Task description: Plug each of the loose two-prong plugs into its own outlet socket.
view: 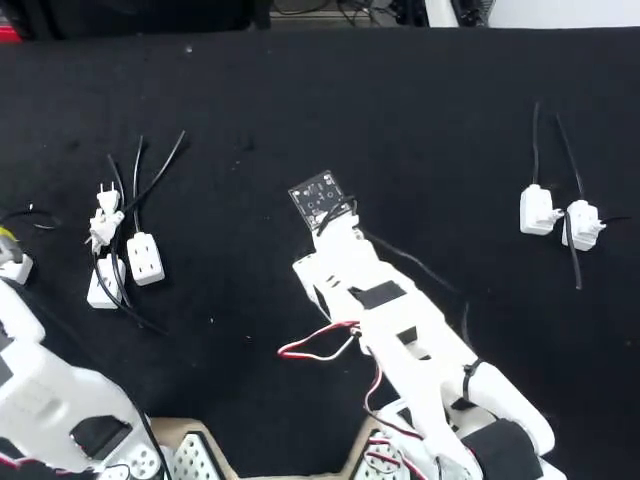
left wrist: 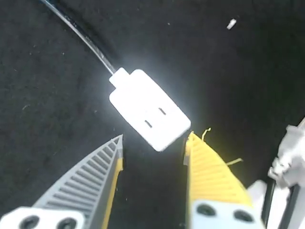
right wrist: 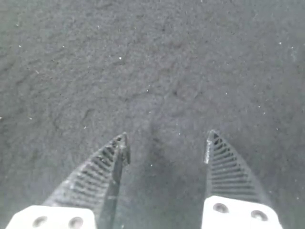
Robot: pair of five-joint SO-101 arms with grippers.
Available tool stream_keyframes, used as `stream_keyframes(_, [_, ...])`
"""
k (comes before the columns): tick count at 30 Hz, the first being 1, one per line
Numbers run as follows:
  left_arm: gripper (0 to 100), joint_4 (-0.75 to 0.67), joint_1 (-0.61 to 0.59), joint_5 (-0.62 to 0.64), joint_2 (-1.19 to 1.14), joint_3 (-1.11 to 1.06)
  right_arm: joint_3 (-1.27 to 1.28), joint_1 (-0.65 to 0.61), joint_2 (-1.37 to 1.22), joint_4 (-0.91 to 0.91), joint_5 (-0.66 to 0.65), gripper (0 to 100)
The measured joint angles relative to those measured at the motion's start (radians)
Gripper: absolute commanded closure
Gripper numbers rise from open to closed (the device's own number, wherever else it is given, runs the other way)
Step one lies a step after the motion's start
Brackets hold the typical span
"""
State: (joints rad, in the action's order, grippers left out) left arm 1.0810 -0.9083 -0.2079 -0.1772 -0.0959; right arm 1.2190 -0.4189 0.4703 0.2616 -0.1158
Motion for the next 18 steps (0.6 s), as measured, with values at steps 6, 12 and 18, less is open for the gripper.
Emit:
stream_keyframes(6, [69, 0.009, 0.002, 0.107, -0.118, 0.101, 0.0, 0.0, 0.0, 0.0, 0.0, 75.8])
stream_keyframes(12, [70, 0.066, 0.005, 0.158, -0.241, 0.242, 0.0, 0.0, 0.0, 0.0, 0.0, 75.8])
stream_keyframes(18, [70, 0.068, -0.003, 0.169, -0.364, 0.354, 0.0, 0.0, 0.0, 0.0, 0.0, 75.8])
